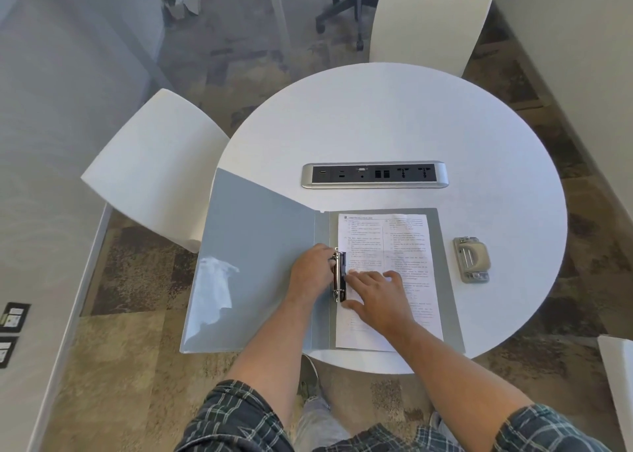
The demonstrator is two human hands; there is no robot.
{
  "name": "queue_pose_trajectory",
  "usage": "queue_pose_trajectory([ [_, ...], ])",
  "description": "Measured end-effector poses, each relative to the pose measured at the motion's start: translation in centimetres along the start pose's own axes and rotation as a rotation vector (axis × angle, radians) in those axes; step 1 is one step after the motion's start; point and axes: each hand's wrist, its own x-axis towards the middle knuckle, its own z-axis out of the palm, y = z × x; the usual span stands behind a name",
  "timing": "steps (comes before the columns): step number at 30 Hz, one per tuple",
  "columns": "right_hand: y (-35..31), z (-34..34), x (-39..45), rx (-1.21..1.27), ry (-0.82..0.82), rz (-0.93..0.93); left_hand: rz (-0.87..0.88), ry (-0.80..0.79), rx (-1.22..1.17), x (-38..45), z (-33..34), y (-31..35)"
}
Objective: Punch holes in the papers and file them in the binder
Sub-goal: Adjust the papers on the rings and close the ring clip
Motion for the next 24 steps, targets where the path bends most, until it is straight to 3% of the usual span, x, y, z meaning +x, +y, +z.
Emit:
queue_pose_trajectory([
  [11,-0.2,-0.2,0.3,-0.029,0.005,0.029,0.006,-0.012,0.114,-0.7,0.4,0.7],
  [24,0.0,0.3,1.0,-0.089,0.018,-0.025,-0.041,0.013,0.084,-0.8,0.6,0.6],
])
